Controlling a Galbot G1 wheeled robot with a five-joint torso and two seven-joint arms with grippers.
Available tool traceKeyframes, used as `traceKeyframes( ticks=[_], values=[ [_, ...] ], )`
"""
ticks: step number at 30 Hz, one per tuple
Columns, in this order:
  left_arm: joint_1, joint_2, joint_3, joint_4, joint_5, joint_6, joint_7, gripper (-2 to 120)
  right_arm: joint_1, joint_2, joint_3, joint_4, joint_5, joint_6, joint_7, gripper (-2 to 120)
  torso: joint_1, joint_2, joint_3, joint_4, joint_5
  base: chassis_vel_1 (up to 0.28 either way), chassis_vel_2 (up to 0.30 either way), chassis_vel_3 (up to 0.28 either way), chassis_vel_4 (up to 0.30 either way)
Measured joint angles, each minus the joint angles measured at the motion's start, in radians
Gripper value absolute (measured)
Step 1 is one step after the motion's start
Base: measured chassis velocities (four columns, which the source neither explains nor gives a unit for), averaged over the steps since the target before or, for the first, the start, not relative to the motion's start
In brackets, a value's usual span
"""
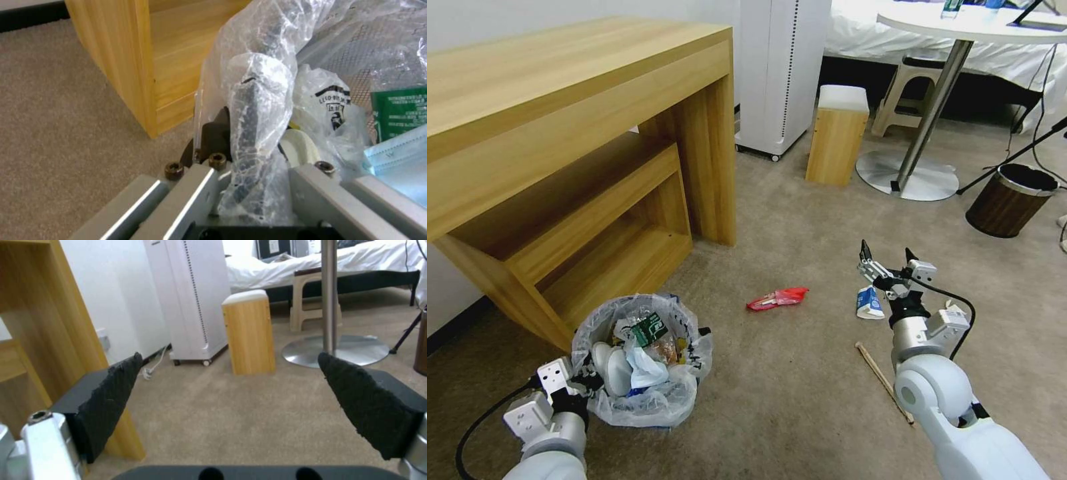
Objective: Pick up the trash bin and place the garbage on the floor into it.
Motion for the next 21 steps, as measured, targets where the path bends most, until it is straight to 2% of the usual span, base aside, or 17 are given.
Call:
traceKeyframes(
  ticks=[21],
  values=[
    [-0.011, 0.000, 0.012, 0.015, 0.005, 0.003, 0.001, 1, -0.034, 0.007, 0.016, 0.007, -0.009, 0.017, 0.002, 100, 0.000, 0.000, 0.000, 0.0000, 0.0002, 0.000, 0.000, 0.000, 0.000]
  ],
)
